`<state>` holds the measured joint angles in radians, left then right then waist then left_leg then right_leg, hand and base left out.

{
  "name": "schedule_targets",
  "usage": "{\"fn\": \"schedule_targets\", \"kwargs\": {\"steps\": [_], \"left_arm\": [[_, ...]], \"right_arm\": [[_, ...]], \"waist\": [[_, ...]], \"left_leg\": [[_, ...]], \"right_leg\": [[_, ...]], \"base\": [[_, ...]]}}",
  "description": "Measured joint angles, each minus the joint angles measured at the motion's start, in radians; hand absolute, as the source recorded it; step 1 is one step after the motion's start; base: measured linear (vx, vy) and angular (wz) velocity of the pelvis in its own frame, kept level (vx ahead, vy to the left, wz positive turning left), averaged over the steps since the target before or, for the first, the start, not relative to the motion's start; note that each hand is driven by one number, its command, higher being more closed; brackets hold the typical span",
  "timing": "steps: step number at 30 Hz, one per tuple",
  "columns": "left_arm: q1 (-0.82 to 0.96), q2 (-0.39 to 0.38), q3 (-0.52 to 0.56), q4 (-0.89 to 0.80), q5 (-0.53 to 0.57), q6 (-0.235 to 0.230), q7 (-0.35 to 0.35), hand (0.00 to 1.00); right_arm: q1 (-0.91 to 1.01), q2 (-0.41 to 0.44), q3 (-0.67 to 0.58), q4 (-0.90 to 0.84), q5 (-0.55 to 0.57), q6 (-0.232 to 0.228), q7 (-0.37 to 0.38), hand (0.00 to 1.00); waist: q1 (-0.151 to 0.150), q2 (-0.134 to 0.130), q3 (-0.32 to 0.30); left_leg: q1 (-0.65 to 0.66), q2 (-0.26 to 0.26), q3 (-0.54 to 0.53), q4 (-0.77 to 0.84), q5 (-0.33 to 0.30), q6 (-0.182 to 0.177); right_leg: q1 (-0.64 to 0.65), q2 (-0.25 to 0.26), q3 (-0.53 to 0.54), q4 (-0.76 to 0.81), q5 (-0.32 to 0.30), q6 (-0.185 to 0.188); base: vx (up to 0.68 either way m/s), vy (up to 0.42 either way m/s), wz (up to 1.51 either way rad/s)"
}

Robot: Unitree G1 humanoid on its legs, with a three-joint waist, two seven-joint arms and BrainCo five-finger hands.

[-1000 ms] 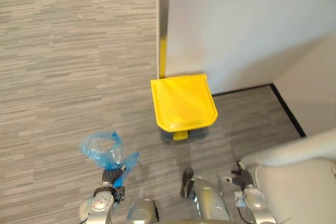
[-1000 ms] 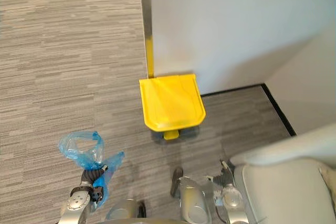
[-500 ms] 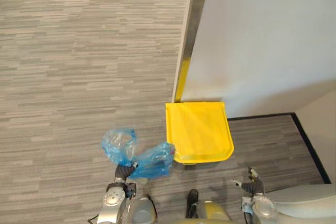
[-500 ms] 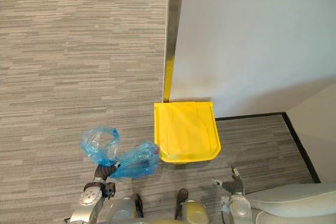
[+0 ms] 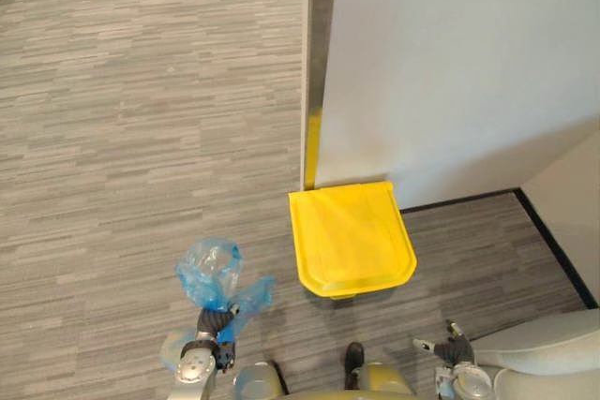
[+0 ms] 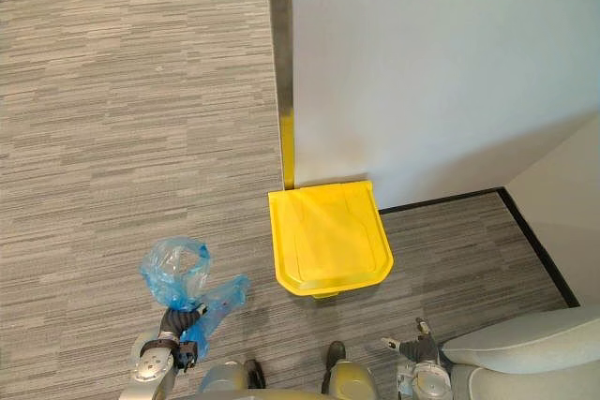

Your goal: Gather rubbish on tea table into small bin, then transfer packed bag to large trash can.

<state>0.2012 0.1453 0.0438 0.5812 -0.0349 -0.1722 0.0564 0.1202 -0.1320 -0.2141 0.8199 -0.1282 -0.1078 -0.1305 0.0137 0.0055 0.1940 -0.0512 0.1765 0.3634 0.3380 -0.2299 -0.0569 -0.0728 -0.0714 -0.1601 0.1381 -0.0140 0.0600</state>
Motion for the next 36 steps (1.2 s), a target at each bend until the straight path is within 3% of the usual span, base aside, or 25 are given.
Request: {"fn": "schedule_targets", "kwargs": {"steps": [4, 5, 7, 9, 11, 12, 14, 16, 17, 18, 20, 21, 23, 27, 32, 36], "left_arm": [[0.008, 0.006, 0.019, -0.018, -0.001, 0.0, 0.012, 1.0], [0.017, 0.006, 0.018, -0.034, -0.001, 0.0, 0.011, 1.0], [0.022, 0.007, 0.016, -0.047, -0.001, 0.0, 0.011, 1.0], [0.02, 0.024, 0.009, -0.079, -0.002, 0.001, 0.013, 1.0], [0.012, 0.041, 0.005, -0.08, -0.002, 0.0, 0.015, 1.0], [0.0, 0.049, 0.005, -0.074, -0.002, 0.0, 0.014, 1.0], [-0.047, 0.051, 0.005, -0.055, -0.003, 0.0, 0.017, 1.0], [-0.094, 0.043, 0.0, -0.028, -0.003, 0.0, 0.034, 1.0], [-0.121, 0.044, -0.011, -0.022, -0.003, 0.0, 0.039, 1.0], [-0.137, 0.047, -0.014, -0.022, -0.003, 0.0, 0.04, 1.0], [-0.162, 0.046, -0.014, -0.022, -0.003, 0.0, 0.045, 1.0], [-0.171, 0.044, -0.016, -0.022, -0.003, 0.0, 0.054, 1.0], [-0.177, 0.038, -0.017, -0.022, -0.003, 0.0, 0.058, 1.0], [-0.176, 0.03, -0.039, -0.031, -0.002, 0.001, 0.053, 1.0], [-0.175, 0.007, -0.047, -0.077, -0.001, 0.0, 0.051, 1.0], [-0.178, 0.025, -0.101, -0.081, -0.001, -0.001, 0.049, 1.0]], "right_arm": [[-0.071, -0.005, 0.071, -0.005, 0.0, 0.002, 0.0, 0.0], [-0.088, -0.004, 0.076, -0.014, 0.0, 0.002, 0.0, 0.0], [-0.097, -0.004, 0.075, -0.041, 0.001, 0.002, -0.002, 0.0], [-0.094, 0.0, 0.073, -0.062, 0.001, 0.001, -0.003, 0.0], [-0.106, -0.001, 0.071, -0.06, 0.002, 0.0, -0.005, 0.0], [-0.118, -0.003, 0.069, -0.058, 0.002, 0.001, -0.009, 0.0], [-0.119, -0.017, 0.068, -0.057, 0.002, 0.003, -0.022, 0.0], [-0.127, -0.048, 0.068, -0.056, 0.002, 0.006, -0.023, 0.0], [-0.125, -0.062, 0.066, -0.063, 0.002, 0.006, -0.024, 0.0], [-0.113, -0.063, 0.061, -0.082, 0.002, 0.006, -0.025, 0.0], [-0.068, -0.061, 0.045, -0.113, 0.008, 0.006, -0.022, 0.0], [-0.038, -0.056, 0.018, -0.142, 0.013, 0.009, -0.022, 0.0], [-0.001, -0.036, -0.03, -0.168, 0.036, 0.009, -0.024, 0.0], [-0.035, 0.029, -0.052, -0.204, 0.08, 0.009, -0.022, 0.0], [-0.105, 0.065, 0.063, -0.262, 0.08, 0.005, -0.021, 0.0], [-0.249, 0.083, 0.199, -0.298, 0.079, 0.0, -0.026, 0.0]], "waist": [[0.004, 0.001, 0.002], [0.008, -0.005, 0.009], [0.017, -0.015, 0.028], [0.029, -0.039, 0.065], [0.032, -0.039, 0.082], [0.024, -0.049, 0.099], [0.018, -0.054, 0.136], [0.011, -0.048, 0.167], [0.002, -0.026, 0.193], [-0.004, -0.021, 0.201], [-0.012, -0.02, 0.202], [-0.016, -0.021, 0.202], [-0.023, -0.019, 0.2], [-0.014, -0.016, 0.199], [0.001, -0.005, 0.191], [0.007, -0.003, 0.178]], "left_leg": [[-0.104, 0.036, -0.01, 0.122, -0.053, 0.033], [-0.114, 0.042, -0.013, 0.161, -0.087, 0.031], [-0.105, 0.04, -0.025, 0.219, -0.131, 0.036], [-0.066, 0.014, -0.044, 0.235, -0.155, 0.07], [-0.063, 0.022, -0.059, 0.26, -0.164, 0.088], [-0.055, 0.015, -0.06, 0.272, -0.169, 0.096], [-0.058, -0.001, -0.088, 0.323, -0.2, 0.099], [-0.064, -0.006, -0.133, 0.373, -0.239, 0.082], [-0.066, -0.007, -0.177, 0.382, -0.249, 0.069], [-0.076, -0.014, -0.212, 0.383, -0.252, 0.063], [-0.081, -0.036, -0.294, 0.385, -0.258, 0.052], [-0.095, -0.039, -0.339, 0.389, -0.267, 0.034], [-0.11, -0.028, -0.393, 0.398, -0.283, 0.006], [-0.118, 0.037, -0.41, 0.368, -0.261, -0.058], [-0.146, 0.055, -0.384, 0.36, -0.255, -0.064], [-0.228, 0.01, -0.434, 0.36, -0.223, -0.06]], "right_leg": [[-0.078, 0.008, -0.001, 0.056, 0.002, 0.009], [-0.097, 0.002, 0.001, 0.11, -0.024, 0.015], [-0.114, -0.022, -0.005, 0.217, -0.077, 0.017], [-0.169, -0.082, -0.064, 0.394, -0.126, 0.016], [-0.223, -0.081, -0.088, 0.356, -0.13, 0.019], [-0.247, -0.09, -0.093, 0.236, -0.078, 0.049], [-0.262, -0.111, -0.13, 0.105, -0.023, 0.076], [-0.224, -0.116, -0.123, 0.108, -0.003, 0.08], [-0.231, -0.084, -0.054, 0.148, -0.021, 0.097], [-0.252, -0.052, 0.019, 0.199, -0.051, 0.103], [-0.302, 0.018, 0.149, 0.323, -0.142, 0.069], [-0.319, 0.033, 0.158, 0.383, -0.18, 0.051], [-0.33, 0.025, 0.101, 0.431, -0.192, 0.049], [-0.338, 0.067, 0.039, 0.453, -0.225, 0.005], [-0.358, 0.065, 0.032, 0.443, -0.222, -0.007], [-0.401, 0.019, 0.005, 0.43, -0.196, -0.005]], "base": [[-0.17, 0.05, -0.07], [-0.17, 0.102, -0.06], [-0.14, 0.115, 0.1], [-0.09, 0.069, 0.14], [-0.04, 0.03, 0.06], [-0.02, 0.028, 0.15], [0.01, -0.009, 0.42], [0.05, -0.078, 0.47], [0.08, -0.124, 0.56], [0.16, -0.167, 0.75], [0.19, -0.154, 0.79], [0.21, -0.195, 0.84], [0.24, -0.238, 0.74], [0.25, -0.194, 0.15], [0.05, -0.043, 0.03], [-0.1, 0.02, 0.37]]}}
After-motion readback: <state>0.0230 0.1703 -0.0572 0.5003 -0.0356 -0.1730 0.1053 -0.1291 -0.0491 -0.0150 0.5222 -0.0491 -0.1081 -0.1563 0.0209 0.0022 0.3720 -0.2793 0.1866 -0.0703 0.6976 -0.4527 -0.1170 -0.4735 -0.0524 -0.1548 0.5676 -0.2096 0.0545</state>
